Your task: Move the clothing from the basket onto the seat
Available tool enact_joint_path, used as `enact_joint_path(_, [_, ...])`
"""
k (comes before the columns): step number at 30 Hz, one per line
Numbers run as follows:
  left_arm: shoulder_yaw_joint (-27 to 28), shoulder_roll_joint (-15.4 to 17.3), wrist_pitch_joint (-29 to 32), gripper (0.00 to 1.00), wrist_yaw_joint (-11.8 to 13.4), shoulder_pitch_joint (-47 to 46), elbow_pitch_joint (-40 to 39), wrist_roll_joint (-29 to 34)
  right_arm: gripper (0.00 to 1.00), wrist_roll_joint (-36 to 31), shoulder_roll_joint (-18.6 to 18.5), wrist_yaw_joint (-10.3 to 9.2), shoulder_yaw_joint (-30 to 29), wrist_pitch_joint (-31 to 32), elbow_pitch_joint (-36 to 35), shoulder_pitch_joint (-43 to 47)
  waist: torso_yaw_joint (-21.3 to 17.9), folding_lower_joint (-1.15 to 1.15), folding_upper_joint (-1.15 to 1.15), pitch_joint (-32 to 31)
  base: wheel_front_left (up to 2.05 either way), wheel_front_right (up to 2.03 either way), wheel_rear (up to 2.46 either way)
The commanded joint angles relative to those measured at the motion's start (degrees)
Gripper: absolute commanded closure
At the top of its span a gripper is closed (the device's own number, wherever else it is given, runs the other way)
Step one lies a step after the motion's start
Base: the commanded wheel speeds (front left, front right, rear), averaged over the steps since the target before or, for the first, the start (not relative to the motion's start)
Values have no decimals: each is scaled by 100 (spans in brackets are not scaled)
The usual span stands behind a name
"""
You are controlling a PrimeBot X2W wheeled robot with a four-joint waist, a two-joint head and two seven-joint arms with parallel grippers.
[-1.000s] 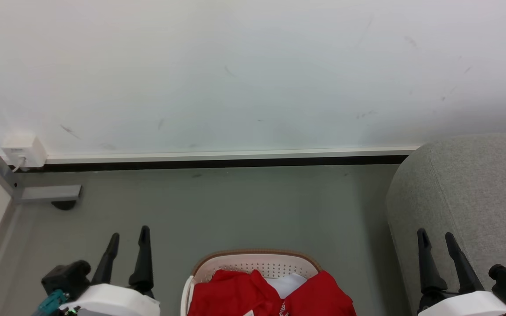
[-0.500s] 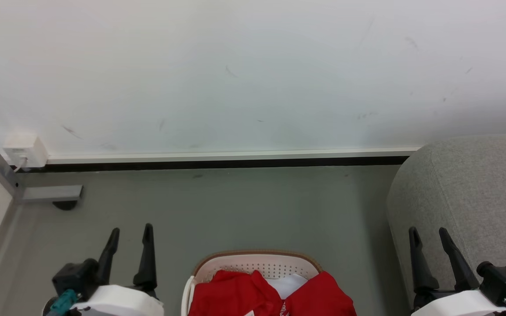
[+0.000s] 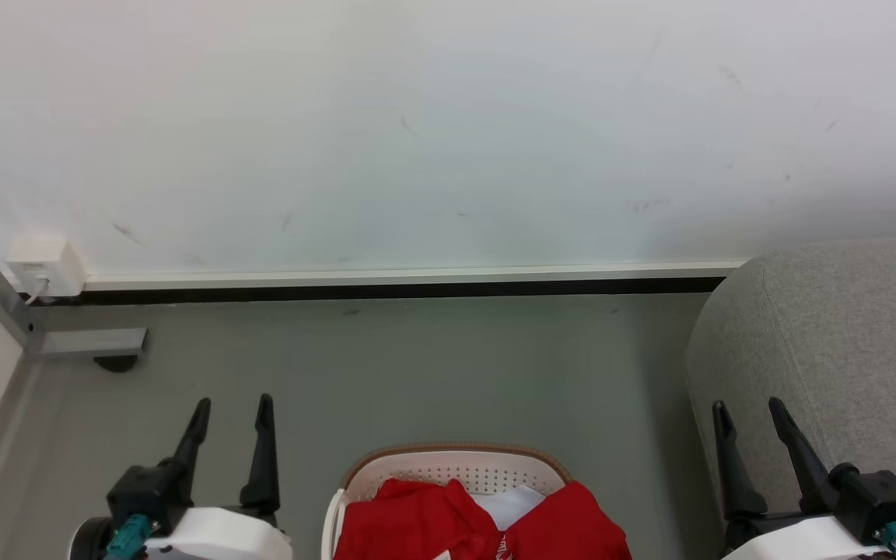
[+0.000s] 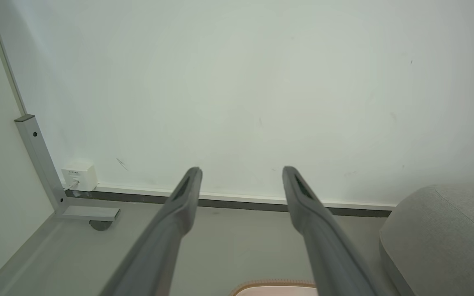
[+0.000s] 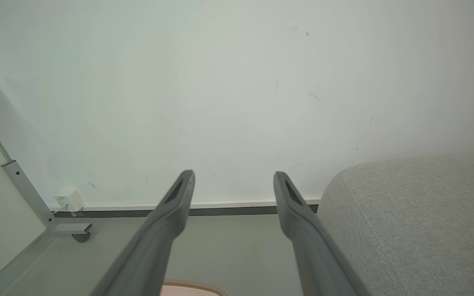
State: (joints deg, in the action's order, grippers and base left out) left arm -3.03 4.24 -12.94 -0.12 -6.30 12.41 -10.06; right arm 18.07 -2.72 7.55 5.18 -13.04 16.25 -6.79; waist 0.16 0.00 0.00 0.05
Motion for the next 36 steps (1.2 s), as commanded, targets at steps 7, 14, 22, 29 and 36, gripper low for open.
enact_joint_path(7, [35, -16, -131, 0, -23, -76, -29, 353, 0, -285, -26, -11, 48, -126, -39, -67, 0, 0, 0, -7, 0, 0, 0])
enact_joint_path(14, [119, -67, -190, 0, -68, -89, -30, 515, 0, -452, -29, -11, 93, -179, -50, -88, 0, 0, 0, 13, 0, 0, 0])
enact_joint_path(22, [165, -97, -225, 0, -174, -122, 39, 562, 0, -497, -30, -12, 119, -219, -26, -87, 1, 0, 0, 26, 0, 0, 0])
enact_joint_path(29, [196, -113, -225, 0, -211, -134, 67, 545, 0, -460, -29, -12, 127, -219, -10, -100, 9, 0, 0, 39, 0, 0, 0])
enact_joint_path(36, [242, -123, -225, 0, -230, -108, 78, 454, 0, -421, -29, -12, 147, -219, -22, -54, 6, 0, 0, 37, 0, 0, 0])
